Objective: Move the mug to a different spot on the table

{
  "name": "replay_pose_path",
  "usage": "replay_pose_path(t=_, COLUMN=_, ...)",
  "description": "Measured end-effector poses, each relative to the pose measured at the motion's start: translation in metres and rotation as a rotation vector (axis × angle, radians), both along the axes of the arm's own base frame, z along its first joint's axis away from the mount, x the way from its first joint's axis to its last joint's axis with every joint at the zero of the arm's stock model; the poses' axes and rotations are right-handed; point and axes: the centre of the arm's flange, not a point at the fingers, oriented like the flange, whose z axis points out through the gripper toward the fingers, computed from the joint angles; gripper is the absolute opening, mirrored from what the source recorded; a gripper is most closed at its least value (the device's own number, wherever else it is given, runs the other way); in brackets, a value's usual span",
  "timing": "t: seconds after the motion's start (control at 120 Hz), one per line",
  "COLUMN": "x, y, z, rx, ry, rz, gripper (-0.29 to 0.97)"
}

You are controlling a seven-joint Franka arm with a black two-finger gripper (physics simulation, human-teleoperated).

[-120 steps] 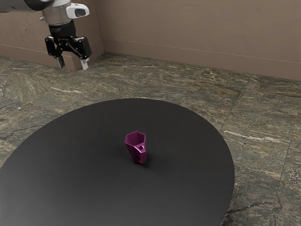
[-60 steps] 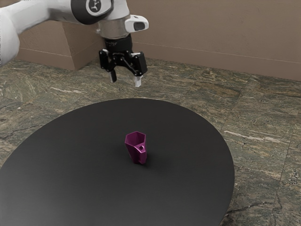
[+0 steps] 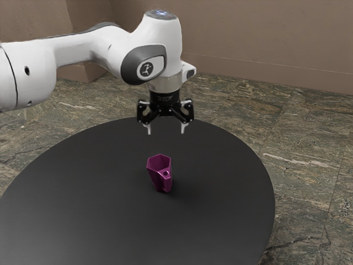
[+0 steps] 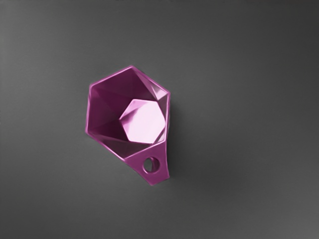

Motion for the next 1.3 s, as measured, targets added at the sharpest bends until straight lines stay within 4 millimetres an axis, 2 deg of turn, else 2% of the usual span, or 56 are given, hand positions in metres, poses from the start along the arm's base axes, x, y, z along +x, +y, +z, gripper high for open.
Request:
replay_pose_path(t=0.1, x=0.008, y=0.008, z=-0.033, rx=0.023, ry=-0.020, rz=0.100, gripper=0.68)
replay_pose_path(t=0.2, x=0.015, y=0.001, z=-0.059, rx=0.049, ry=-0.044, rz=0.152, gripper=0.68)
replay_pose_path(t=0.358, x=0.009, y=-0.003, z=-0.099, rx=0.087, ry=-0.075, rz=0.215, gripper=0.68)
replay_pose_path(t=0.55, x=0.004, y=-0.020, z=-0.129, rx=0.188, ry=-0.159, rz=0.249, gripper=0.68)
replay_pose_path(t=0.733, x=0.004, y=-0.020, z=-0.159, rx=0.280, ry=-0.223, rz=0.313, gripper=0.68)
replay_pose_path(t=0.875, x=-0.005, y=-0.020, z=-0.178, rx=0.328, ry=-0.253, rz=0.349, gripper=0.68)
replay_pose_path(t=1.108, x=-0.006, y=-0.013, z=-0.218, rx=0.338, ry=-0.277, rz=0.428, gripper=0.68)
replay_pose_path(t=1.3, x=-0.003, y=-0.016, z=-0.241, rx=0.320, ry=-0.298, rz=0.473, gripper=0.68)
